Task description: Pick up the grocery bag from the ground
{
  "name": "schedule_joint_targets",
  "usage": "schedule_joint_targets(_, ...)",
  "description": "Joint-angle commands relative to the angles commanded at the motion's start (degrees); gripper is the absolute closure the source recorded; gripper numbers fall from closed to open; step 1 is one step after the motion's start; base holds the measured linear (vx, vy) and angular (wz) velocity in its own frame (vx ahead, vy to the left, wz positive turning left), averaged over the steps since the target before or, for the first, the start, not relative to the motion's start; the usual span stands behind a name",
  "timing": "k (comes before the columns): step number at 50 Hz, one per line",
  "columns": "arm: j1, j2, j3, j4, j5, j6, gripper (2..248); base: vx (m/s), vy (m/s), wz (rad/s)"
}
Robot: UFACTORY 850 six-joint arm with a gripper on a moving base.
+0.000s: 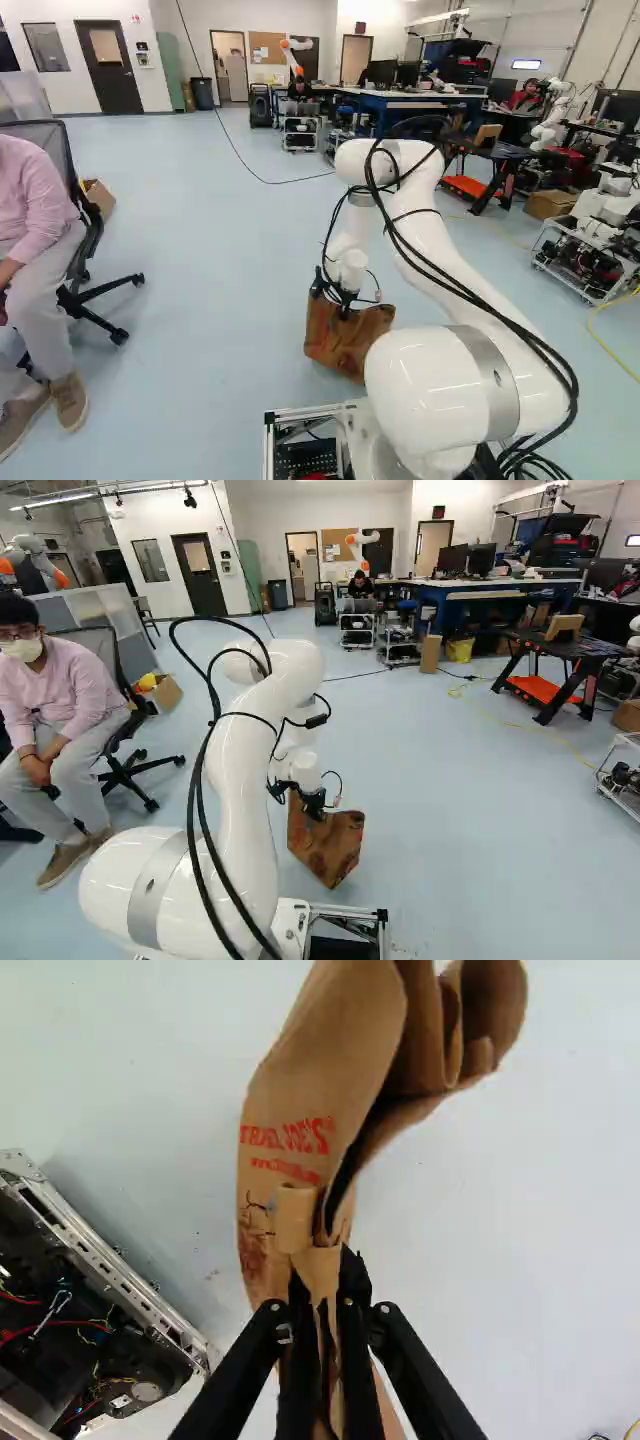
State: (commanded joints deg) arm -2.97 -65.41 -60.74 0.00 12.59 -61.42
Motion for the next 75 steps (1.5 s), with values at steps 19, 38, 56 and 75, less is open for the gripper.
schedule_joint_targets(19, -0.1, 8.5, 7.3, 0.0, 2.2, 0.0, 229, 0.0, 0.0, 0.0)
schedule_joint_targets(38, -0.2, 17.4, 14.5, 0.0, 6.8, 0.0, 229, 0.0, 0.0, 0.0)
schedule_joint_targets(56, -0.3, 26.2, 21.2, 0.0, 12.9, 0.0, 229, 0.0, 0.0, 0.0)
schedule_joint_targets(75, -0.4, 35.8, 27.8, 0.0, 19.6, 0.0, 229, 0.0, 0.0, 0.0)
